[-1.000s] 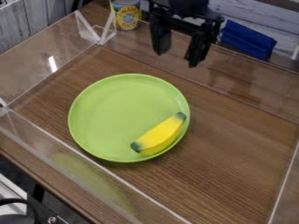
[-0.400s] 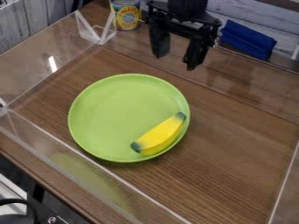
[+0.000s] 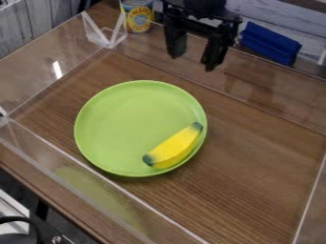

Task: Put the banana in the green plate

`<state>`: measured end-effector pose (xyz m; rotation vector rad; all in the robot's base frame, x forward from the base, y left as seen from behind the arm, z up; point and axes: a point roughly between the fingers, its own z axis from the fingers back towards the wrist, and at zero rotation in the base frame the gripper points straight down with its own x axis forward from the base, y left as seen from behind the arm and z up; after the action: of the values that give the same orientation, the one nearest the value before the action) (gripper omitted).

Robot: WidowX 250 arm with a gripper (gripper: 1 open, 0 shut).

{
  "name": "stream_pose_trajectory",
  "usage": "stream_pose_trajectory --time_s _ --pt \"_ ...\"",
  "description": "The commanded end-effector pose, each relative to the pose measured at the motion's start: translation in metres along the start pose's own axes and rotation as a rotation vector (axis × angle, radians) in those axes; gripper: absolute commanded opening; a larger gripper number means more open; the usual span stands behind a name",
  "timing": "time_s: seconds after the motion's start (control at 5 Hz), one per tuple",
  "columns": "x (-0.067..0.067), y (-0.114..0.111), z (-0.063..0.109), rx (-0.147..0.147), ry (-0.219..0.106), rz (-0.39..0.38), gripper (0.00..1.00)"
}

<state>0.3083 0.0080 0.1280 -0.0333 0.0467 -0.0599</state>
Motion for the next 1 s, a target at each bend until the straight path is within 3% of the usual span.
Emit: stream_pose_trajectory --time_s 0.0,0.8 --pt "0.0054 0.0053 0.0122 0.000 -0.050 0.003 1.00" --pt "0.0030 0.0042 0.0103 -0.007 -0.047 -0.005 1.00"
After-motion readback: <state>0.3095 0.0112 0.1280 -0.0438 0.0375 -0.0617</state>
